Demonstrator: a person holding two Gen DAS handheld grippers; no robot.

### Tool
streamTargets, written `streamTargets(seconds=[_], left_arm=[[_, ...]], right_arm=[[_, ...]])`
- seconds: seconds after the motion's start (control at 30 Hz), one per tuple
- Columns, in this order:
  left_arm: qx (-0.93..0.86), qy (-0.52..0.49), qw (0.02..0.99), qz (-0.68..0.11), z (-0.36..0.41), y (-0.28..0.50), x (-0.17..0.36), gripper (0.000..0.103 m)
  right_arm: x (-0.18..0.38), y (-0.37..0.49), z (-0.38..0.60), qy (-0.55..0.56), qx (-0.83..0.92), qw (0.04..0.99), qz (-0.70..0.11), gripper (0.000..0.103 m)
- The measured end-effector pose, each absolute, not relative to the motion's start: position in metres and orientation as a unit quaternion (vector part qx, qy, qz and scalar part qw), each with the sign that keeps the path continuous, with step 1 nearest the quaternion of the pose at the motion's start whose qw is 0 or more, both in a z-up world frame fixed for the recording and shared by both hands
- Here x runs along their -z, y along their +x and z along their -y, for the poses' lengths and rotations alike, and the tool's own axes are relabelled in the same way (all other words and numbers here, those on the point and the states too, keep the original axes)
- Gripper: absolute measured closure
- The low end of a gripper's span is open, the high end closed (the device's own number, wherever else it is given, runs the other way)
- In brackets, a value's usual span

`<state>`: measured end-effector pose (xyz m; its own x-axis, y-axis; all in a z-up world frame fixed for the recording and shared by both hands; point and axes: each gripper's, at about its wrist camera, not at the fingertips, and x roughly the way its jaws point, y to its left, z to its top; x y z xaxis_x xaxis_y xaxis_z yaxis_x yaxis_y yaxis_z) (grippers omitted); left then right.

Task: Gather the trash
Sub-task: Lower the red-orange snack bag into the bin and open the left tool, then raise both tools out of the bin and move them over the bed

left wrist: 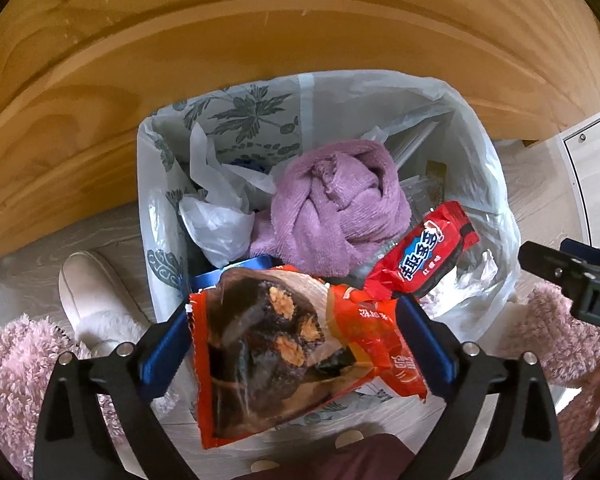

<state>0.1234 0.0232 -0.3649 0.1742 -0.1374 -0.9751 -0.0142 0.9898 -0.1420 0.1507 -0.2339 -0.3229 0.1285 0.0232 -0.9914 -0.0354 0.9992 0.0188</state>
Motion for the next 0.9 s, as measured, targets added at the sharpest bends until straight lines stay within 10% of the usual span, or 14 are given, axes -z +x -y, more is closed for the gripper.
streamTargets(seconds=[0.9], left_arm=[[0.036, -0.072, 0.817, -0.571, -0.029, 0.121, 0.310, 0.008]], right_arm=[[0.322, 0.152, 0.236, 0.013, -0.019, 0.751, -0.660, 0.011]])
